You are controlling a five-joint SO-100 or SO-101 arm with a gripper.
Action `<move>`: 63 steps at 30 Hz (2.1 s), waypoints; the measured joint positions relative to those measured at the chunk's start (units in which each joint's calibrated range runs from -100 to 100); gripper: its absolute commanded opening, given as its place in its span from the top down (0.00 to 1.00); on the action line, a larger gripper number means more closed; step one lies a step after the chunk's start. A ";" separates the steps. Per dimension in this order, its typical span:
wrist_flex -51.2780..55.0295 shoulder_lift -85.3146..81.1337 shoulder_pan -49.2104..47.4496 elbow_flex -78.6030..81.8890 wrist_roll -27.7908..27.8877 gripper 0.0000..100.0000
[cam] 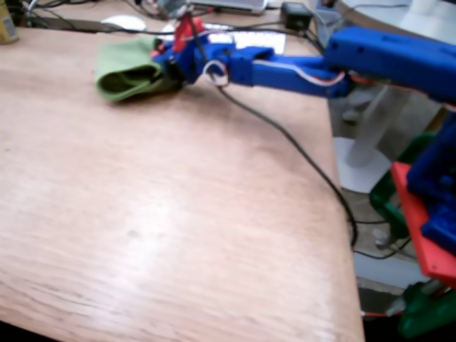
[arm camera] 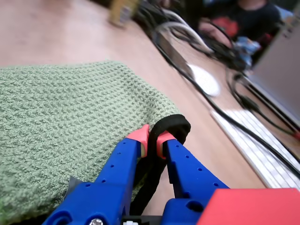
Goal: Clean the table
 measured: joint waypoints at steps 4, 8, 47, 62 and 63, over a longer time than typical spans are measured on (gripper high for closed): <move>18.05 -0.78 10.52 -0.27 0.05 1.00; 36.11 -6.92 17.57 -0.36 0.49 1.00; 85.63 -107.31 -53.36 81.70 -9.08 1.00; 53.00 -101.86 -58.53 109.11 -13.43 1.00; 52.84 -101.77 -60.87 109.11 -13.43 1.00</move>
